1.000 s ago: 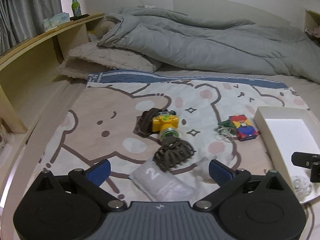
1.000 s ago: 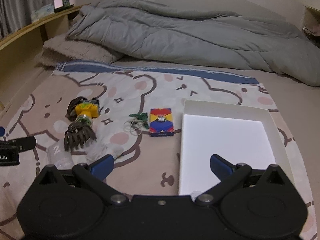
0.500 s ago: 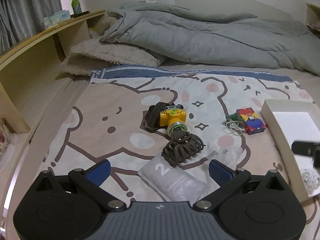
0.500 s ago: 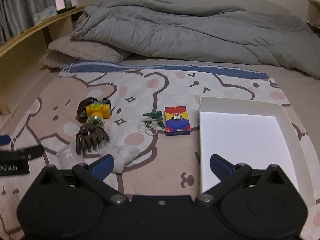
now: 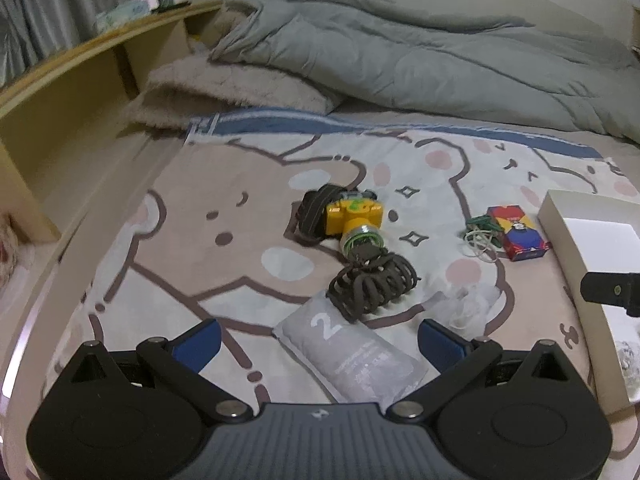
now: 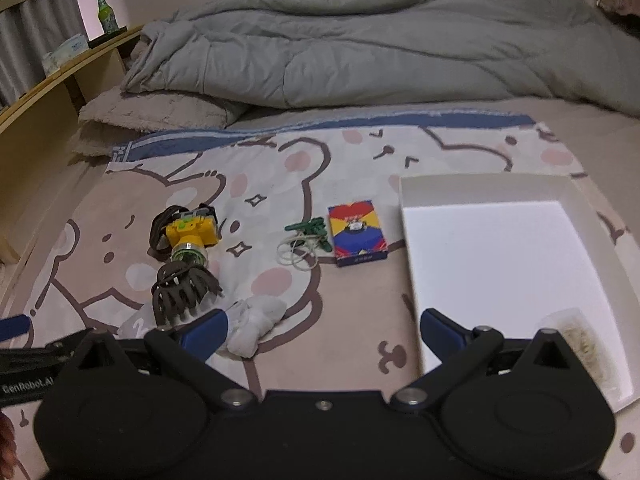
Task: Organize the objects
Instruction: 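Grasp the grey printed packet with the left tool while the right tool grasps the white cloth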
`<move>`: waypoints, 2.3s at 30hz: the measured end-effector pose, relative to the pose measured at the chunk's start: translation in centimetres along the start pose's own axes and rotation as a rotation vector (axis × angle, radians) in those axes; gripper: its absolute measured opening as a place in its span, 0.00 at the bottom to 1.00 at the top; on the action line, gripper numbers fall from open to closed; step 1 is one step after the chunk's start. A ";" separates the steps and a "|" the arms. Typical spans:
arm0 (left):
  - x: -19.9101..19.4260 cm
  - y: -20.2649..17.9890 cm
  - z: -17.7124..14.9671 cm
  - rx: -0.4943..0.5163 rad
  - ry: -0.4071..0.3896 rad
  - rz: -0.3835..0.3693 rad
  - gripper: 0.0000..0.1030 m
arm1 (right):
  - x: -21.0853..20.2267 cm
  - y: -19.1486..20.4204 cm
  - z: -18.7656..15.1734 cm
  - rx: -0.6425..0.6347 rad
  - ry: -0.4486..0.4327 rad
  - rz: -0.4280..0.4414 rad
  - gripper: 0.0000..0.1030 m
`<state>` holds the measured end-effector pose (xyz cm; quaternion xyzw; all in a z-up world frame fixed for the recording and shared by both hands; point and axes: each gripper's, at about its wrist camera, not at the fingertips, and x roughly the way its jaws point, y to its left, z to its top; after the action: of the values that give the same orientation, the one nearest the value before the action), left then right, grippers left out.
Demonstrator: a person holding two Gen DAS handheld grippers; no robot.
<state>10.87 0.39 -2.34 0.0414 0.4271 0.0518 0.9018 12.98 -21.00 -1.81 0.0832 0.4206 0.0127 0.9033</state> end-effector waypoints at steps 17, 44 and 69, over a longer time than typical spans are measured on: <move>5.1 -1.2 -0.8 -0.105 0.092 0.022 1.00 | 8.1 2.4 1.6 0.119 0.149 0.034 0.87; 14.0 -2.6 0.0 -0.039 0.277 0.033 1.00 | 16.3 0.9 1.4 0.305 0.394 0.194 0.63; 12.8 3.2 -1.9 -0.113 0.398 0.035 0.91 | 15.5 5.3 0.0 0.016 0.391 0.158 0.35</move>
<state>17.22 5.23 -12.95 -0.0127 0.5925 0.0986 0.7994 23.25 -14.38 -12.70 0.1193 0.5802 0.0961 0.8000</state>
